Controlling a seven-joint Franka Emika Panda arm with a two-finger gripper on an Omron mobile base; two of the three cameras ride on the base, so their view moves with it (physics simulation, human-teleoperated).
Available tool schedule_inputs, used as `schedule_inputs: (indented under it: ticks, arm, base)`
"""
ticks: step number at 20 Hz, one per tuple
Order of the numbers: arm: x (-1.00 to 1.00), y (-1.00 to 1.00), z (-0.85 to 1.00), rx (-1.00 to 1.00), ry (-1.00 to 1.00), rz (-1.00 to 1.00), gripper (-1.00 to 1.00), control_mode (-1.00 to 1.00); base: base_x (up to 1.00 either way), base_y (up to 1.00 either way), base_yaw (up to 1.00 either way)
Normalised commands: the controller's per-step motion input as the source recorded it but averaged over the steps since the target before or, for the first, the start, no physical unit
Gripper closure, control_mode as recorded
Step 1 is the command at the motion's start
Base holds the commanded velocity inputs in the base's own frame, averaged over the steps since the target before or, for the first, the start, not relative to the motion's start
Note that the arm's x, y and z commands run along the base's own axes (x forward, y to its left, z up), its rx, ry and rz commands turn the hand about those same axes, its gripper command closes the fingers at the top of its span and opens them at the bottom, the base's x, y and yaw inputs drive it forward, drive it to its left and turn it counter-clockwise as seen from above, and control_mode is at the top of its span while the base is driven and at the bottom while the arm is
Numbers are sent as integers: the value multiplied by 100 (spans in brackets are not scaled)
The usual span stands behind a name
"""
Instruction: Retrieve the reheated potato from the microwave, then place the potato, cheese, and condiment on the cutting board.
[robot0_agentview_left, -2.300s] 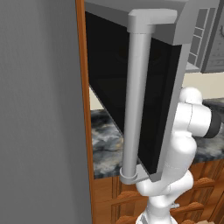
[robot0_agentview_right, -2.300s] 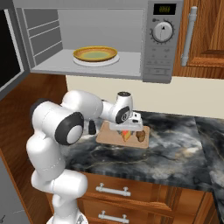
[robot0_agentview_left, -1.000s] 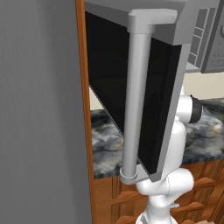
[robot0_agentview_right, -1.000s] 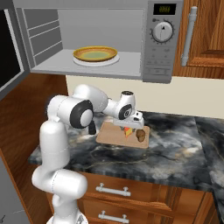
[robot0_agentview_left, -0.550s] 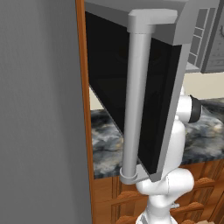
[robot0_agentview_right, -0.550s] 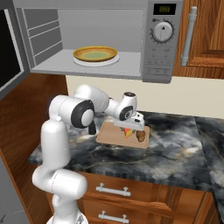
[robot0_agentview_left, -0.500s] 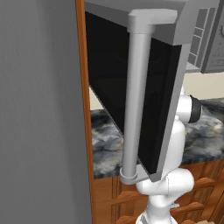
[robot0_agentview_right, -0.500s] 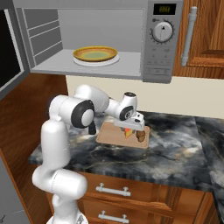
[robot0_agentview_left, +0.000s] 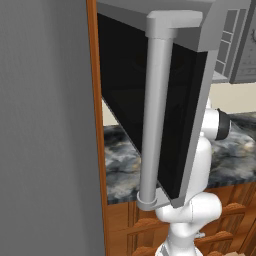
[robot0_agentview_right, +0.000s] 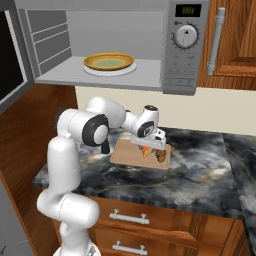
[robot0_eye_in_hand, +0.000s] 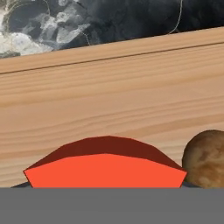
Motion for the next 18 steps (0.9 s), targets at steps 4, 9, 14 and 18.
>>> schedule_inputs:
  ticks: [4,9,14,18]
  arm:
    - [0,0,2,1,-3,0,-100,-100]
    - [-5,2,11,0,-5,-1,-100,-100]
    - [-1,1,11,0,0,-4,-100,-100]
    - [-22,1,13,0,0,-7,-100,-100]
  base:
    - [0,0,0]
    - [0,0,0]
    - [0,0,0]
    - [0,0,0]
